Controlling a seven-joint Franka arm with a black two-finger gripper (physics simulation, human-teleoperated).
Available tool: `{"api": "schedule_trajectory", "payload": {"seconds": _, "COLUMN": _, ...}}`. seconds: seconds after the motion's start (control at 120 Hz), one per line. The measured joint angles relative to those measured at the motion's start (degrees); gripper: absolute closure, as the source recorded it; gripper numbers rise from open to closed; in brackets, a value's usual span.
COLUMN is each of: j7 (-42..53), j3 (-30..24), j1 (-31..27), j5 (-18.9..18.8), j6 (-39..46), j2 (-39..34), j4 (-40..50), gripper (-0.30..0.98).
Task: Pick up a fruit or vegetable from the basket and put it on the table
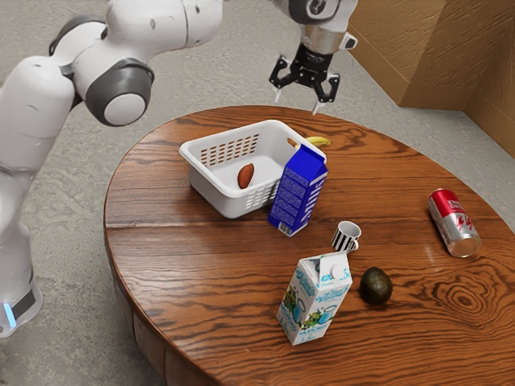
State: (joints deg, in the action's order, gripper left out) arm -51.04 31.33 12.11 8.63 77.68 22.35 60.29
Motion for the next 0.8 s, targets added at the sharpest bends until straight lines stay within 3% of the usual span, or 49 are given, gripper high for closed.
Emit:
{"api": "schedule_trajectory", "payload": {"seconds": 0.258, "j7": -5.9, "j3": -0.6, "j1": 0.5, "j5": -1.6, "j6": 0.4, "j2": -0.7, "j4": 2.0, "gripper": 0.0}}
{"api": "schedule_trajectory", "payload": {"seconds": 0.433, "j7": -7.8, "j3": -1.5, "j1": 0.6, "j5": -1.0, "j6": 7.5, "j2": -9.2, "j4": 18.9, "gripper": 0.0}}
{"api": "schedule_trajectory", "payload": {"seconds": 0.8, "j7": -10.1, "j3": -3.5, "j1": 1.0, "j5": -2.6, "j6": 18.9, "j2": -10.4, "j4": 31.3, "gripper": 0.0}}
